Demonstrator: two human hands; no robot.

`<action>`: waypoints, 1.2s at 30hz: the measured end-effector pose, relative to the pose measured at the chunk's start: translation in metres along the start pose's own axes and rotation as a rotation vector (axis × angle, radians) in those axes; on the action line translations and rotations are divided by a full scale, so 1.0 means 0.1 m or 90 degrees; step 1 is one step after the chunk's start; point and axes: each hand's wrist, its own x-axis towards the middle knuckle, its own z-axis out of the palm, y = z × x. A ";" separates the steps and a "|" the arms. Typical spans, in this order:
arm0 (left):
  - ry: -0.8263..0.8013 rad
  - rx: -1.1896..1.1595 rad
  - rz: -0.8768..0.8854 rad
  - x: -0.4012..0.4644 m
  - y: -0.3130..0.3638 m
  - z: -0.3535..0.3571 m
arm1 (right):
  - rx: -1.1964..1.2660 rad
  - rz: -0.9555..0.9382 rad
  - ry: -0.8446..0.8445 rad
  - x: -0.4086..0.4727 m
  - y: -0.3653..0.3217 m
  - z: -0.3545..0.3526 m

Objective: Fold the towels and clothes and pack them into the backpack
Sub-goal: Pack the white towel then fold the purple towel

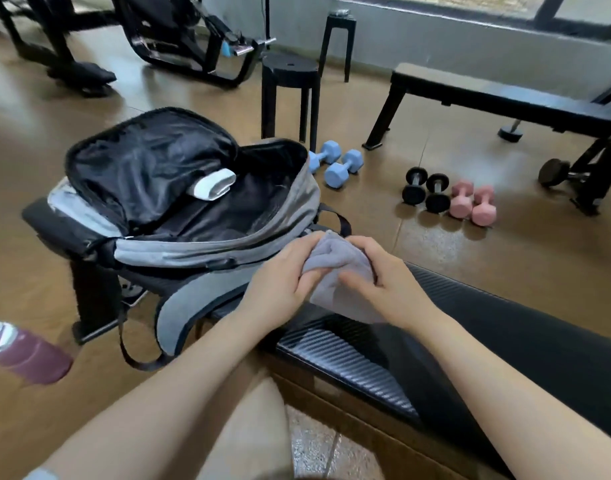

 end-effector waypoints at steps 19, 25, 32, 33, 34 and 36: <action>-0.064 0.620 -0.284 0.44 -1.78 -1.59 | 0.334 0.211 -0.046 2.09 -0.62 0.84; -0.013 0.644 -0.292 0.56 -1.84 -1.60 | 0.358 0.338 -0.122 2.31 -0.48 1.02; 0.174 0.349 -0.309 0.67 -1.74 -2.13 | 0.353 0.423 -0.173 2.52 -0.46 1.31; 0.208 0.319 -0.301 0.70 -1.68 -2.21 | 0.345 0.409 -0.177 2.57 -0.50 1.36; 0.230 0.298 -0.294 0.74 -1.64 -2.26 | 0.336 0.384 -0.177 2.64 -0.53 1.41; 0.245 0.282 -0.284 0.80 -1.56 -2.30 | 0.327 0.318 -0.171 2.77 -0.60 1.55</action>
